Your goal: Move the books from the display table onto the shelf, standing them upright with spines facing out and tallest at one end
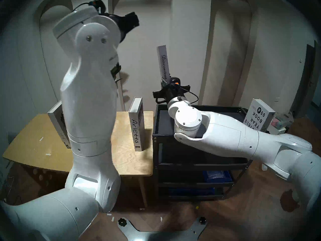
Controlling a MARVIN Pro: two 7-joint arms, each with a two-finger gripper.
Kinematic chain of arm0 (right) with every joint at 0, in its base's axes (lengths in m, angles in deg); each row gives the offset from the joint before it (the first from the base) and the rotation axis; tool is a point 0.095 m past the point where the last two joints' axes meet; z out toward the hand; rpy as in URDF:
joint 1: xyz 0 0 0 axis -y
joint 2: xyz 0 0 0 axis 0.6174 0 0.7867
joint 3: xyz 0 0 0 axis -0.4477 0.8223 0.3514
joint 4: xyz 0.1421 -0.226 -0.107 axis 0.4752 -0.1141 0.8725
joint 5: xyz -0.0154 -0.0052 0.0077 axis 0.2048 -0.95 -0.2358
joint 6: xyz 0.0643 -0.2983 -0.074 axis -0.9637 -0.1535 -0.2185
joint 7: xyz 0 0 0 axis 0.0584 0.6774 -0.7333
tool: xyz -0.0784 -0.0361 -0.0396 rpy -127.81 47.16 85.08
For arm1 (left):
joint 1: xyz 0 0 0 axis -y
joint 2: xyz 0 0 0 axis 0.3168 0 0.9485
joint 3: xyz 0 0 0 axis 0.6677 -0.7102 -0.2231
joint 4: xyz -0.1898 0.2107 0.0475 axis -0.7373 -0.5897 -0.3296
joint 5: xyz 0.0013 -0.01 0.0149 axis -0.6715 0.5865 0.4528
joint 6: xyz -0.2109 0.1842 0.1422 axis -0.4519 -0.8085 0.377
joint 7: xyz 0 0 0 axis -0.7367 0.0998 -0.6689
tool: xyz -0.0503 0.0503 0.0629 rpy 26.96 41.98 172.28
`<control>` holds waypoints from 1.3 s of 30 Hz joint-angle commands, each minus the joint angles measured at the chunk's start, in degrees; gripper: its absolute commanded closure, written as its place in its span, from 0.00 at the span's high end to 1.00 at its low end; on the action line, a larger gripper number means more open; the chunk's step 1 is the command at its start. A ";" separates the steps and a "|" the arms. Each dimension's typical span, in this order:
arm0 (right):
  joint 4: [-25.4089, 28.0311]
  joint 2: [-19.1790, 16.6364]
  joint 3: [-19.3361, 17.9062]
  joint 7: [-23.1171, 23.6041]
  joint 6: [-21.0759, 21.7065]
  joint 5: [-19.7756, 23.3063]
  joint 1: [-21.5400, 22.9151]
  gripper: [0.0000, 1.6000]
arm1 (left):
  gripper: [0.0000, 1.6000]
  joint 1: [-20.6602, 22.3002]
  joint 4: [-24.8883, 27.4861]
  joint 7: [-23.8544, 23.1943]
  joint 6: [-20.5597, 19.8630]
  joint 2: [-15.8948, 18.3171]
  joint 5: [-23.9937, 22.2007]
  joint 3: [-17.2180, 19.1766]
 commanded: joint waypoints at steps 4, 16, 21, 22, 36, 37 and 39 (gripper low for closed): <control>-2.41 -5.67 -3.09 1.19 -2.21 -0.36 2.24 0.00 | 1.00 2.13 3.91 -2.40 0.04 4.39 -4.39 9.21; -4.62 -14.09 -6.62 3.94 -6.28 2.10 1.34 0.00 | 1.00 -2.70 6.54 -5.12 0.21 10.42 -7.13 22.69; -4.35 -17.15 -7.73 5.16 -8.38 3.91 0.59 0.00 | 1.00 -6.10 5.15 -5.62 0.47 12.64 -6.29 26.64; -4.23 -17.57 -7.85 5.25 -8.60 4.18 0.59 0.00 | 1.00 -6.86 4.83 -5.23 0.33 13.47 -5.22 27.10; -1.90 -24.38 -8.18 10.80 -11.69 9.98 -1.85 0.00 | 1.00 -16.08 -2.70 -5.80 0.60 15.61 -1.94 36.01; -1.82 -24.96 -8.08 11.23 -11.76 10.25 -2.06 0.00 | 1.00 -16.62 -3.22 -5.77 0.67 15.58 -1.76 36.57; -1.67 -26.09 -8.00 11.98 -11.94 10.91 -2.47 0.00 | 1.00 -17.86 -4.20 -5.82 0.78 15.83 -1.15 37.49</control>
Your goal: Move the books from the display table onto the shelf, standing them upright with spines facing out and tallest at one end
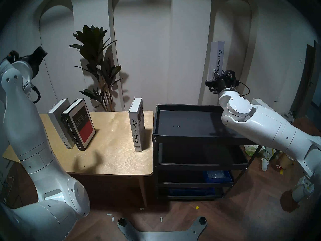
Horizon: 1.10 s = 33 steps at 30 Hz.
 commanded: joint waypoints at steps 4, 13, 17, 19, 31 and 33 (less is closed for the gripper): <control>1.63 -6.79 -1.05 3.97 -2.02 2.46 -0.90 0.00 | 1.00 -6.14 -3.84 -0.69 0.84 1.92 2.46 4.27; 4.42 -10.87 -1.50 8.54 -3.06 3.94 -0.67 0.00 | 1.00 -10.22 -7.62 -1.86 2.34 3.27 4.42 7.97; 6.64 -12.89 -1.62 11.43 -3.83 4.16 -0.48 0.00 | 1.00 -10.71 -8.35 -3.75 3.20 4.50 4.30 9.50; 7.65 -13.75 -1.39 12.69 -4.13 4.39 -0.81 0.00 | 1.00 -11.15 -8.60 -4.64 3.40 4.85 4.13 10.13; 11.21 -19.40 -0.08 18.83 -5.98 7.07 -3.06 0.00 | 1.00 -16.62 -6.70 -12.07 3.04 4.36 1.22 14.40; 11.46 -20.30 0.20 19.73 -6.20 7.51 -3.40 0.00 | 1.00 -17.56 -6.47 -13.40 2.96 4.35 0.57 15.27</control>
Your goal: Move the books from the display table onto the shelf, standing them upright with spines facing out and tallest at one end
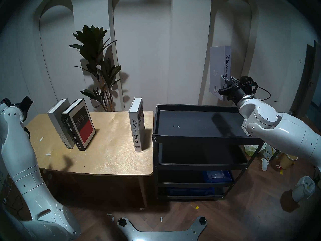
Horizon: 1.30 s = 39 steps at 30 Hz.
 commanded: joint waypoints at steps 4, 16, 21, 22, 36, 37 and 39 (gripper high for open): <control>1.68 -5.73 0.42 4.13 -2.10 1.66 -1.33 0.00 | 1.00 -4.69 2.52 -6.88 0.09 0.87 -2.74 3.59; 1.06 -10.15 2.31 9.12 -3.57 3.59 -3.77 0.00 | 1.00 -10.66 3.45 -16.28 1.23 1.79 -4.78 6.80; -0.32 -11.27 3.20 10.72 -4.30 4.74 -4.95 0.00 | 1.00 -12.79 3.69 -20.42 2.01 2.15 -5.46 8.00; -0.73 -11.45 3.36 11.16 -4.45 4.95 -5.15 0.00 | 1.00 -13.31 3.75 -21.47 2.24 2.25 -5.59 8.28; -6.54 -9.02 2.99 17.16 -4.88 6.84 -4.38 0.00 | 1.00 -18.56 3.27 -33.37 5.98 3.33 -6.33 11.16; -6.96 -8.73 2.91 17.72 -4.93 7.00 -4.24 0.00 | 1.00 -18.96 3.01 -34.37 6.42 3.45 -6.34 11.48; -7.52 -8.26 2.80 18.53 -4.99 7.26 -4.06 0.00 | 1.00 -19.44 2.49 -36.14 7.15 3.82 -6.35 11.98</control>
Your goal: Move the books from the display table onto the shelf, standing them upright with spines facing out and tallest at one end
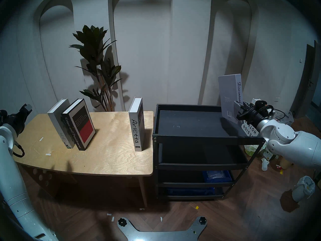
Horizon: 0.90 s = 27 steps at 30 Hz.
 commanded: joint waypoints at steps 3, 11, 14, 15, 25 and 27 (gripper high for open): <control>-2.04 2.46 -1.77 3.68 -1.26 0.94 2.04 0.00 | 1.00 -2.99 -0.97 -7.89 3.91 2.54 0.25 2.04; -4.14 3.91 -1.83 6.45 -1.43 1.83 2.21 0.00 | 1.00 -5.15 -3.20 -14.14 6.93 3.87 1.06 2.49; -5.88 4.56 -1.65 7.81 -1.51 2.05 2.16 0.00 | 1.00 -6.26 -4.50 -17.86 9.14 4.62 1.99 2.64; -6.42 4.82 -1.60 8.11 -1.56 2.14 2.14 0.00 | 1.00 -6.58 -4.86 -18.93 9.85 4.82 2.30 2.66; -11.33 8.43 -1.39 8.08 -2.77 3.12 1.70 0.00 | 1.00 -9.02 -7.69 -27.21 16.50 6.42 5.02 2.61; -12.39 9.62 -0.89 8.15 -3.33 3.47 1.02 0.00 | 1.00 -9.67 -8.43 -28.90 18.54 6.90 5.78 2.48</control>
